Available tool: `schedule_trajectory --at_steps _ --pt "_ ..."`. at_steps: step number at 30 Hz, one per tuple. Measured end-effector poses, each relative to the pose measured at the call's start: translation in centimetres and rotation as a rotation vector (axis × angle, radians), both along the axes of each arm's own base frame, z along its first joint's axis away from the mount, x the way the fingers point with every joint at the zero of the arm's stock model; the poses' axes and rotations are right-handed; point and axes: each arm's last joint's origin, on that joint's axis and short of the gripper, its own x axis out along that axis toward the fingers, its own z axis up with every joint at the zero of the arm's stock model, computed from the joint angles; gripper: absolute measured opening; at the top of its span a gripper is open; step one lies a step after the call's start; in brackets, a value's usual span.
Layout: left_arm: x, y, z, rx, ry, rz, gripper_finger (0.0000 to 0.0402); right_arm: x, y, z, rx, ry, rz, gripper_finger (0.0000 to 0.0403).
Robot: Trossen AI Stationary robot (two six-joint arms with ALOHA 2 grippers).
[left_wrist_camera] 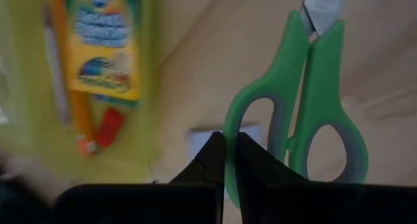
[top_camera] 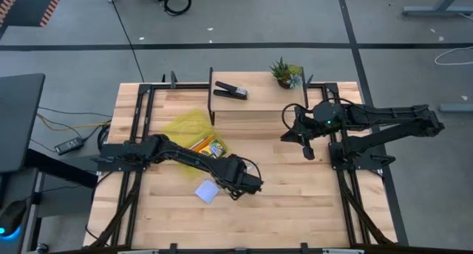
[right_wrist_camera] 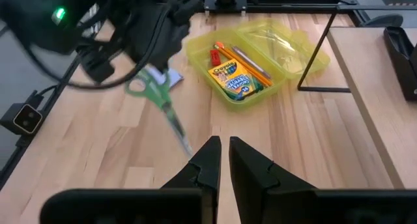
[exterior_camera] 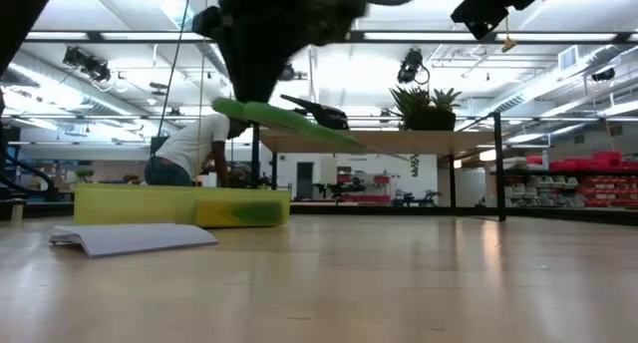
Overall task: Pack school essentials
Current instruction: Put the green scissor into the yellow supply box
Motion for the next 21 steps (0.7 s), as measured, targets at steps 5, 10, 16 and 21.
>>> schedule_trajectory --at_steps 5,10,16,21 --pt "-3.3 1.3 0.2 0.019 0.084 0.002 0.0013 0.0 0.0 0.0 0.016 0.0 -0.009 0.0039" --pt "-8.2 3.0 0.7 0.032 0.125 0.061 0.0015 0.0 0.0 0.0 0.019 -0.001 -0.011 0.0039" --pt "-12.5 6.1 -0.5 0.024 0.104 0.143 0.0016 0.0 0.0 0.1 0.016 -0.009 -0.01 0.0039" --pt "-13.9 8.5 -2.6 0.008 0.097 0.169 0.0021 0.0 0.0 0.1 0.029 -0.007 -0.018 0.0039"
